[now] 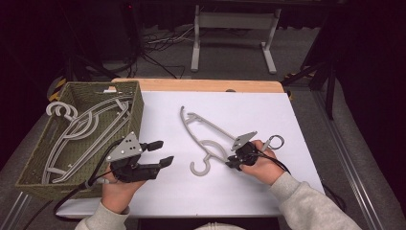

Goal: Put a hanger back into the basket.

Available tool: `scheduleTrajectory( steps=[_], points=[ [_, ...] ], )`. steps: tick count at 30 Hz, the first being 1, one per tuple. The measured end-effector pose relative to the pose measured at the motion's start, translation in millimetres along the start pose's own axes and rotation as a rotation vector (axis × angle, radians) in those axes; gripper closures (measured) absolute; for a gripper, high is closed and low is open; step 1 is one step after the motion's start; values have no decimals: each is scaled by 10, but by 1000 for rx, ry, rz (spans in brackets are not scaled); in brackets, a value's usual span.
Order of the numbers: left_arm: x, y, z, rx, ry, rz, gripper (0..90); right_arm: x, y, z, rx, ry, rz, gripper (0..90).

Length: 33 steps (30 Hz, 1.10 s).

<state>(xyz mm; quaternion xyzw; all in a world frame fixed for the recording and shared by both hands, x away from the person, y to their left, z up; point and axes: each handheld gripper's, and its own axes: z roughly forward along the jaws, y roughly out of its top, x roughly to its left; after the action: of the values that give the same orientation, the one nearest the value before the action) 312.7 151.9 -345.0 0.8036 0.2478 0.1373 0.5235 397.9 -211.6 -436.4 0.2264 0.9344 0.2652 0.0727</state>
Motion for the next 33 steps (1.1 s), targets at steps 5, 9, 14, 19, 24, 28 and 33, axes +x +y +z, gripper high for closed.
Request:
scheduleTrajectory(
  steps=[5, 9, 14, 19, 24, 28, 33],
  points=[
    [0, 2, -2, -2, -2, -1, 407, 18, 18, -55, 24, 20, -4, 815],
    [1, 3, 7, -4, -3, -3, 407, 35, 24, -230, -30, 24, -27, 814],
    [2, 13, 9, -4, 0, 3, 407, 76, 46, -548, -123, 19, -51, 822],
    [-81, 90, 49, 18, 6, 67, 398, 133, 52, -842, -210, 59, -55, 826],
    [-116, 131, 75, 28, 8, 104, 377, 226, 80, -1066, -261, 92, -72, 826],
    [-118, 142, 105, 38, 4, 116, 362, 262, 82, -1169, -287, 129, -62, 826],
    [-127, 130, 161, 56, 1, 127, 361, 300, 76, -1235, -319, 170, -53, 828]
  ],
)
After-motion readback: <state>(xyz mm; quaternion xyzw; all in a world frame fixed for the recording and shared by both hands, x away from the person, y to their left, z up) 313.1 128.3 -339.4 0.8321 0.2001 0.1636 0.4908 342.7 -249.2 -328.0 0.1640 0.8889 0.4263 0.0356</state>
